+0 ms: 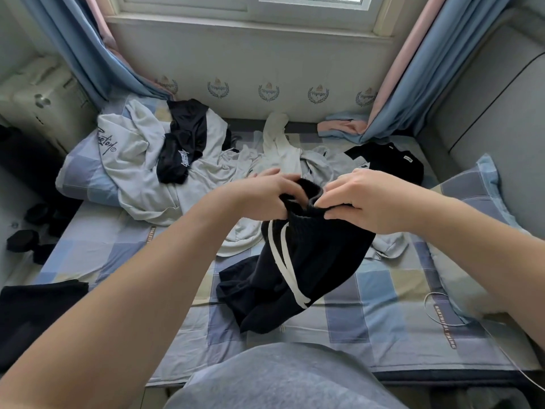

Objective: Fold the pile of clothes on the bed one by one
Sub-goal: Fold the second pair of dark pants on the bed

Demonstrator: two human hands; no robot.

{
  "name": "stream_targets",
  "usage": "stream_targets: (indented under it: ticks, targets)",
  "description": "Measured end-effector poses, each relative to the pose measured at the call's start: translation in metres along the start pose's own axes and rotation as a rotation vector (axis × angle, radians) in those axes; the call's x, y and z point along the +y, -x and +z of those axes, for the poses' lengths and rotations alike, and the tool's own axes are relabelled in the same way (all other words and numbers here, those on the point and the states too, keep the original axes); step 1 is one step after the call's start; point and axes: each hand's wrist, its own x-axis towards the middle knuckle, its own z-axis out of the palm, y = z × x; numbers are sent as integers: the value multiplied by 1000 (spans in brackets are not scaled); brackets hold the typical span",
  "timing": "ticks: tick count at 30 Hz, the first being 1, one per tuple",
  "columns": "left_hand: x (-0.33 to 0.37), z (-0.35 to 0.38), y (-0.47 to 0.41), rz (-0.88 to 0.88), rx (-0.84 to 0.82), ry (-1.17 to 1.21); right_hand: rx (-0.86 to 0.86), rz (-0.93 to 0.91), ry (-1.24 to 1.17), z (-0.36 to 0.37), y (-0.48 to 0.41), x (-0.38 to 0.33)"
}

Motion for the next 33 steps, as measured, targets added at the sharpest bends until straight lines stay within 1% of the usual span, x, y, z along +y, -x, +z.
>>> stream_targets:
  ticks: [1,2,4,5,6,9,11,13,16,19,22,23,25,27,29,31,33]
  targets:
    - [-1,1,0,-8,-5,9,24,-6,15,-1,3,2]
    - [-2,3,-1,11,45,51,44,-5,29,-2,5,5]
    - [-3,5,0,74,240,203,61,9,60,-2,10,10]
    - [-3,5,1,95,306,232,66,5,75,-2,11,10]
    - [-1,4,1,109,315,220,72,-6,91,-1,12,10]
    - [7,2,-1,110,189,102,79,-54,124,3,14,6]
    - [13,2,-4,100,103,-27,112,-63,140,5,13,6]
    - [14,4,-8,90,92,-112,153,-43,160,6,14,10]
    - [7,5,-6,30,172,-98,208,56,130,11,17,17]
    - [3,6,-1,-15,315,-59,245,268,-49,22,20,25]
    - [6,8,0,38,440,-31,173,485,-196,35,14,31]
    - [8,7,0,62,466,2,155,515,-258,40,10,29]
    - [12,-1,1,99,514,70,146,512,-391,49,1,22]
    - [12,-13,4,116,506,77,155,531,-446,59,-10,18]
    - [6,-24,6,86,447,14,188,578,-402,63,-20,21]
    - [-7,-29,5,-4,403,-71,229,622,-331,59,-30,27]
    - [-24,-33,4,-113,410,-134,288,620,-252,46,-41,34]
